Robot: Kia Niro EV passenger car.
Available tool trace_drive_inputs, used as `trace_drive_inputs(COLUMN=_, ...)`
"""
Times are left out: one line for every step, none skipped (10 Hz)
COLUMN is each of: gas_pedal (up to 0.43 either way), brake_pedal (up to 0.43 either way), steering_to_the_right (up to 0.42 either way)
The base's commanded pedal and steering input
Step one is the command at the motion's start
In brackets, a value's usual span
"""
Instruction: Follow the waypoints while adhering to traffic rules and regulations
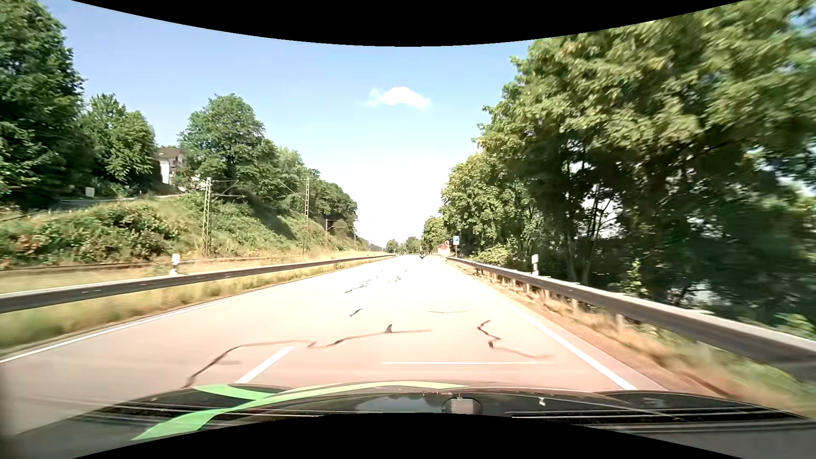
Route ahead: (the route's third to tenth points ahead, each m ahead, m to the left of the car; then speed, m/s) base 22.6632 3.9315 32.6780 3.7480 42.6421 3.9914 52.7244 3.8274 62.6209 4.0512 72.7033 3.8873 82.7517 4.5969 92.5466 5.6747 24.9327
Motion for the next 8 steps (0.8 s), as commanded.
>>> trace_drive_inputs(gas_pedal=0.189, brake_pedal=0.0, steering_to_the_right=-0.002)
trace_drive_inputs(gas_pedal=0.209, brake_pedal=0.0, steering_to_the_right=-0.003)
trace_drive_inputs(gas_pedal=0.228, brake_pedal=0.0, steering_to_the_right=-0.003)
trace_drive_inputs(gas_pedal=0.24, brake_pedal=0.0, steering_to_the_right=-0.004)
trace_drive_inputs(gas_pedal=0.248, brake_pedal=0.0, steering_to_the_right=-0.004)
trace_drive_inputs(gas_pedal=0.26, brake_pedal=0.0, steering_to_the_right=-0.004)
trace_drive_inputs(gas_pedal=0.26, brake_pedal=0.0, steering_to_the_right=-0.004)
trace_drive_inputs(gas_pedal=0.268, brake_pedal=0.0, steering_to_the_right=-0.004)
